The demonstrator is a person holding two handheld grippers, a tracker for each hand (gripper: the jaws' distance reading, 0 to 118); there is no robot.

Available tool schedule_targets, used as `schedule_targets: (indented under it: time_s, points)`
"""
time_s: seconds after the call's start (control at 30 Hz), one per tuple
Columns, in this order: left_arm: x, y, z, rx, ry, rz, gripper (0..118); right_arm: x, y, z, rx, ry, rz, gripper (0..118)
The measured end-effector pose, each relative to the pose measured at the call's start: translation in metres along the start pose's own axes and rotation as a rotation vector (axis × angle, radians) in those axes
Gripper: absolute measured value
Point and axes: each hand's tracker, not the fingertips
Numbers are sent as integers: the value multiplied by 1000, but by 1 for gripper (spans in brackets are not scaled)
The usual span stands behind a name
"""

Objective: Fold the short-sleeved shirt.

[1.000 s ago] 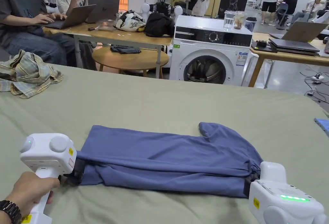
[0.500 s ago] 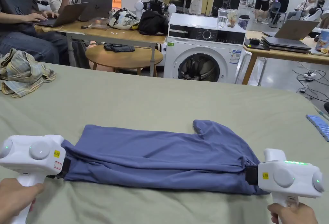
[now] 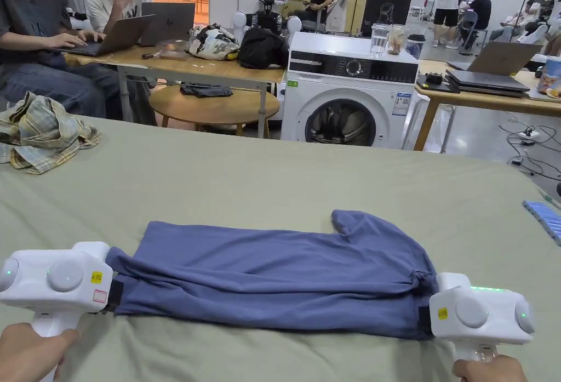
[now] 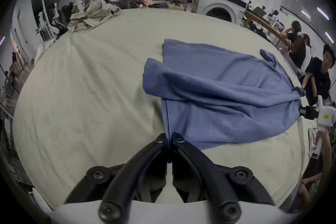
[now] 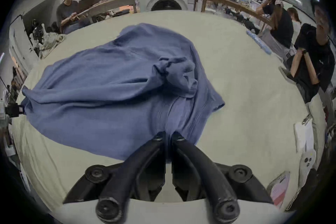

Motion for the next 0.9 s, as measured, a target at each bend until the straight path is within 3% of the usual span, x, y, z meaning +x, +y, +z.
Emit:
schedule_targets:
  time_s: [0.2,0.43,0.7,0.9]
  points:
    - [-6,4,40,81,-34,7,0,4,1,56,65,12,-11,0]
    - [-31,-37,74,71,-55,16,0,0,-46,104,52,-15,17,0]
    - [-47,-105,61,-14,-44,38,0,-17,-123,92,-76,-69,91,0]
    - [-39,-120,45,-29,-17,8,0,-25,-136,82,-53,-94,67,0]
